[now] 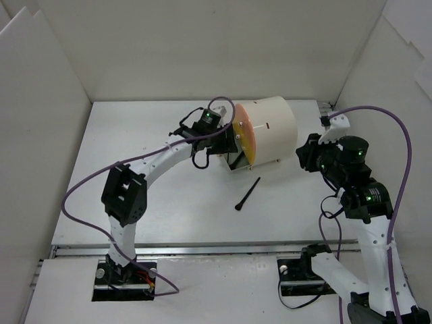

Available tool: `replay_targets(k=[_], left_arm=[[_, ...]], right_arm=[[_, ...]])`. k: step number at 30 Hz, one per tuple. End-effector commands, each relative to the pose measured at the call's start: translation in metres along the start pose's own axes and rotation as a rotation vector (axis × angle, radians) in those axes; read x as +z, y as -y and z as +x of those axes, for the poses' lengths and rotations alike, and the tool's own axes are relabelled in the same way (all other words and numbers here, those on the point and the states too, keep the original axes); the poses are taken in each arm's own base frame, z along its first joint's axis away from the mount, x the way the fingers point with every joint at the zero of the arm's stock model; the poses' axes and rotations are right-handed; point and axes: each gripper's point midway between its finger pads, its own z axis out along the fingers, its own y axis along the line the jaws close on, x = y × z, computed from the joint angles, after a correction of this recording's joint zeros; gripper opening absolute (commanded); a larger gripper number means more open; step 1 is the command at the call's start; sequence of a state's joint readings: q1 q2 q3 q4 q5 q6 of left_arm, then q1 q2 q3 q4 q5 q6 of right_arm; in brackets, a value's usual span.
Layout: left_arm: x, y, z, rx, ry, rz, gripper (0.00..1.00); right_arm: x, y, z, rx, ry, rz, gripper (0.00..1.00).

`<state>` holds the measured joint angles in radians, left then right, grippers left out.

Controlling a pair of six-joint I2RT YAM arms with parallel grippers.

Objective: Organize the makeup

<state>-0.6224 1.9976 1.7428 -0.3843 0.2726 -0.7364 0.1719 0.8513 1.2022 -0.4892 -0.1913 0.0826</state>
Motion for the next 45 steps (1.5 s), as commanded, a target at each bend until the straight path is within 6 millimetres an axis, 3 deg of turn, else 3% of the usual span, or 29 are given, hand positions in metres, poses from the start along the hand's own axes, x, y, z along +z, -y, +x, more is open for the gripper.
replay_targets(k=[1,3,4,5,6,7,9,14,15,16,18,26,33,39,40,41,45], left_arm=[[-0.06,0.042,0.018,0.258,0.058,0.048,0.54],[-0.064,0.038,0.032,0.375,0.07,0.006,0.54],[-0.066,0.04,0.055,0.424,0.046,-0.002,0.54],[-0.067,0.04,0.064,0.461,0.042,-0.006,0.54],[-0.064,0.028,0.075,0.51,0.03,-0.048,0.54],[-0.065,0.033,0.088,0.548,0.023,-0.046,0.54],[-0.062,0.03,0.095,0.621,0.04,-0.082,0.54],[-0.033,0.032,0.131,0.752,-0.029,-0.136,0.54],[-0.03,0.039,0.128,0.761,-0.015,-0.145,0.54],[-0.017,0.03,0.135,0.78,-0.049,-0.167,0.54],[-0.003,0.035,0.146,0.808,-0.072,-0.173,0.53],[0.03,0.041,0.159,0.854,-0.112,-0.173,0.51],[0.052,0.021,0.176,0.863,-0.186,-0.229,0.43],[0.055,0.0,0.197,0.849,-0.272,-0.258,0.15],[0.053,0.001,0.199,0.848,-0.281,-0.25,0.05],[0.049,0.002,0.2,0.847,-0.288,-0.238,0.01],[0.02,0.013,0.191,0.839,-0.246,-0.186,0.0]], right_arm=[[0.0,0.002,-0.017,-0.025,0.077,0.015,0.19],[-0.001,0.005,-0.018,-0.028,0.08,0.029,0.2],[-0.002,0.006,-0.018,-0.029,0.083,0.035,0.2],[-0.003,0.008,-0.018,-0.029,0.088,0.05,0.21],[-0.005,0.01,-0.018,-0.03,0.093,0.057,0.21],[-0.008,0.01,-0.02,-0.031,0.104,0.062,0.22],[-0.011,0.013,-0.021,-0.028,0.112,0.077,0.25],[-0.019,0.015,-0.021,-0.016,0.132,0.096,0.32],[-0.02,0.015,-0.02,-0.011,0.134,0.097,0.33],[-0.023,0.015,-0.02,-0.008,0.14,0.099,0.34],[-0.026,0.016,-0.02,-0.005,0.144,0.103,0.36],[-0.044,0.019,-0.018,-0.003,0.159,0.13,0.39],[-0.05,0.022,-0.017,-0.005,0.162,0.145,0.4],[-0.048,0.023,-0.017,-0.007,0.155,0.153,0.4],[-0.047,0.023,-0.016,-0.008,0.155,0.15,0.4],[-0.046,0.023,-0.016,-0.008,0.152,0.148,0.4],[-0.044,0.023,-0.017,-0.008,0.146,0.152,0.4]])
